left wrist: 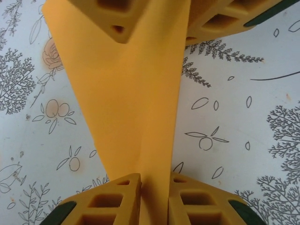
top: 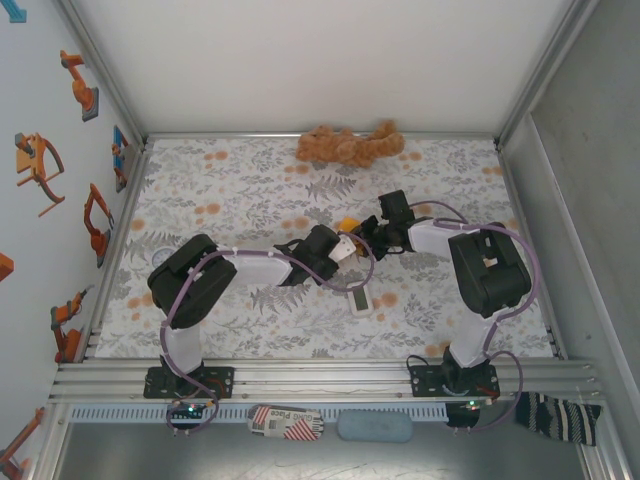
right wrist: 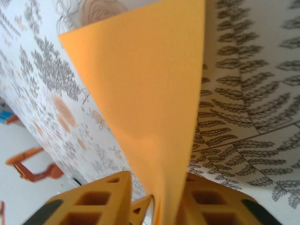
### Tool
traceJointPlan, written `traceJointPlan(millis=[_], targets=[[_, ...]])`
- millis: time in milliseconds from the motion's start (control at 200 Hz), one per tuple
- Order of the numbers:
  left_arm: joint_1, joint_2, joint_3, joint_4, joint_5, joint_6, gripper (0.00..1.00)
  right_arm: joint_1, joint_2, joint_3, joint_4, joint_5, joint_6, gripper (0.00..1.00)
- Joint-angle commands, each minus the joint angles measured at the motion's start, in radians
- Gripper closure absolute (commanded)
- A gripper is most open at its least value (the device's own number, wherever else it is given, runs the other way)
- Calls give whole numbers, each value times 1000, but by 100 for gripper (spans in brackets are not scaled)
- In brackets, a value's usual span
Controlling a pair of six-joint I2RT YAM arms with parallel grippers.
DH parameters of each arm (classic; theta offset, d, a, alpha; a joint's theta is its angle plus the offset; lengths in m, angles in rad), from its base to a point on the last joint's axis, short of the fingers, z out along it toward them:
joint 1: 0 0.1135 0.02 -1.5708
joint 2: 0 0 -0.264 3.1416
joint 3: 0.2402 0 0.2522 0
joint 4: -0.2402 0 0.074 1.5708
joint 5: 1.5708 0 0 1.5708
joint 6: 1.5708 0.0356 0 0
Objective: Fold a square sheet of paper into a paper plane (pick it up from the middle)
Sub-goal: Fold the wing for the fifth time at the center of the table.
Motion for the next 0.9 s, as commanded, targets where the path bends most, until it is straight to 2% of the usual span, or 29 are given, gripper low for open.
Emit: traceJointPlan(millis=[0,100,225,531,661,891], targets=[[10,17,3,-39,52,-21,81,3,-22,30,-45,15,-44,52],[18,18,0,-51,81,-39,81,-4,-42,43,-89,47,-62,43],[40,19,-4,-70,138,-70,82,-27,-73,44,-139,93,-124,40],[104,56,6,-117,342,-149,82,-49,-171,19,-220,227,-250,39],[117,81,21,-146,387,-167,82,-48,-209,-15,-217,274,-308,39],[146,109,43,-180,466,-199,82,-48,-233,-107,-59,190,-359,44]])
